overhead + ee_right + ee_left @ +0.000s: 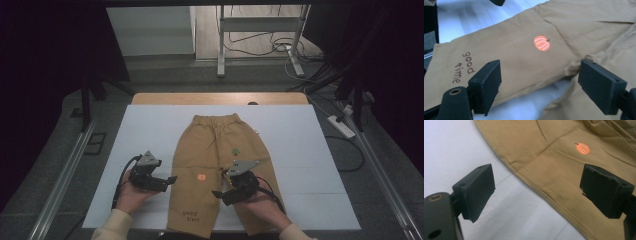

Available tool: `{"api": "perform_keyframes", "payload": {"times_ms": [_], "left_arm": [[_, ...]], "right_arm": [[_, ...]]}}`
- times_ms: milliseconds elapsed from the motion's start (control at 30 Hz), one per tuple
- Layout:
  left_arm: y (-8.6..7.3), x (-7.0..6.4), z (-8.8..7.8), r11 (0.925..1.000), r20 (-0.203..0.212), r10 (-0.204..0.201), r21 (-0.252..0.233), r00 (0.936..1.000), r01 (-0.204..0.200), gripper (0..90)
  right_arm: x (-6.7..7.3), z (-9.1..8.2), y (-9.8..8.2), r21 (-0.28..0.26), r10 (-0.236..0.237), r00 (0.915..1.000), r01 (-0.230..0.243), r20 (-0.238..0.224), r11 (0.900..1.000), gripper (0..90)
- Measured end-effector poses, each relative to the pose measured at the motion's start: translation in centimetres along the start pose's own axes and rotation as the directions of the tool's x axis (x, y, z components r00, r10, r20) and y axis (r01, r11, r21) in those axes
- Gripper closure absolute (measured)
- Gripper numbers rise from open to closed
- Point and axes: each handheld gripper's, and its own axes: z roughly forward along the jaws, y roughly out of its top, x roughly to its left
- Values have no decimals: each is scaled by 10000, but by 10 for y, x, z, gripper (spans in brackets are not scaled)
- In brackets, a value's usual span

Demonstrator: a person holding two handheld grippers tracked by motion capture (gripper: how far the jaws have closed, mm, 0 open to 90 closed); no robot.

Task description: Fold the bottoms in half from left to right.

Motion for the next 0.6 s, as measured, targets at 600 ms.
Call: {"api": "perform_keyframes", "payload": {"times_ms": [600], "left_arm": [[0, 0, 0, 10000, -36, 2, -12, 10000, -2, 125]], "right_arm": [[15, 17, 15, -280, 62, 9998, -68, -206, 9996, 157]]}}
